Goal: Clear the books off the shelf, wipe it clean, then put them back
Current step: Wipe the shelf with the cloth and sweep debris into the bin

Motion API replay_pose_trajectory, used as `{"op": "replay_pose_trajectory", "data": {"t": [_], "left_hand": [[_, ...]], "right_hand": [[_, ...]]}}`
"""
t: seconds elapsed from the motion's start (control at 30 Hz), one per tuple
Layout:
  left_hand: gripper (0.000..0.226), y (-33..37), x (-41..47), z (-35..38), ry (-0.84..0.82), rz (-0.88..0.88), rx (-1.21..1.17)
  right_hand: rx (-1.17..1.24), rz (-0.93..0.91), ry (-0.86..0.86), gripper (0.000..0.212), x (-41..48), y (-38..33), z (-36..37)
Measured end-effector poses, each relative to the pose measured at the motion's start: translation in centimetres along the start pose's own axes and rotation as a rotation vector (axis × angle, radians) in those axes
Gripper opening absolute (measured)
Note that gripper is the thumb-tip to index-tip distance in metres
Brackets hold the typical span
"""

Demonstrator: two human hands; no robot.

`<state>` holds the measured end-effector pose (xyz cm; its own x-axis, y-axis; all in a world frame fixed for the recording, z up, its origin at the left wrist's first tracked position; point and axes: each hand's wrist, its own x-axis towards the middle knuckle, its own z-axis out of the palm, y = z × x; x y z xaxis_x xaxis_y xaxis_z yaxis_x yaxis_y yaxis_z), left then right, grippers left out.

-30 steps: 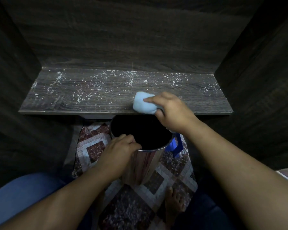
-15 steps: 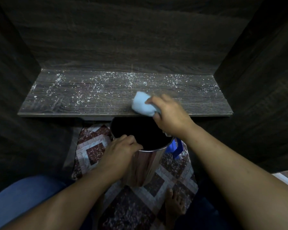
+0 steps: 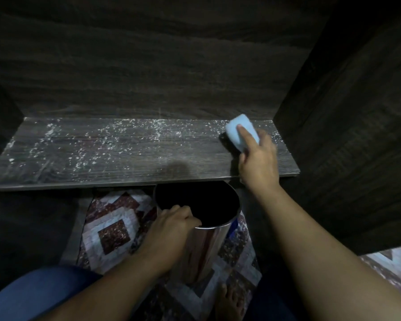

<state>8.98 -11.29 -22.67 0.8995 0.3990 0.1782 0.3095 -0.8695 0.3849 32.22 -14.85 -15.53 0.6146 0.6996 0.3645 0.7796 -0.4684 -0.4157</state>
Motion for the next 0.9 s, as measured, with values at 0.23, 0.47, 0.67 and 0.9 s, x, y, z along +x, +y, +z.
{"op": "replay_pose_trajectory", "data": {"t": [0.23, 0.47, 0.67, 0.9], "left_hand": [[0.027, 0.3, 0.6, 0.8, 0.018, 0.024, -0.007], [0.029, -0.1, 0.6, 1.0, 0.039, 0.017, 0.005], [0.026, -0.4, 0.1, 0.7, 0.056, 0.015, 0.028], [0.029, -0.5, 0.1, 0.6, 0.039, -0.017, 0.023]], "right_hand": [[-0.222, 0.303, 0.027, 0.064, 1.2, 6.0, -1.3], [-0.131, 0.382, -0.209, 0.064, 1.8, 6.1, 0.0], [-0.107, 0.213, -0.228, 0.069, 0.8, 2.7, 1.4], [0.032, 0.005, -0.198, 0.062, -0.7, -1.1, 3.7]]}}
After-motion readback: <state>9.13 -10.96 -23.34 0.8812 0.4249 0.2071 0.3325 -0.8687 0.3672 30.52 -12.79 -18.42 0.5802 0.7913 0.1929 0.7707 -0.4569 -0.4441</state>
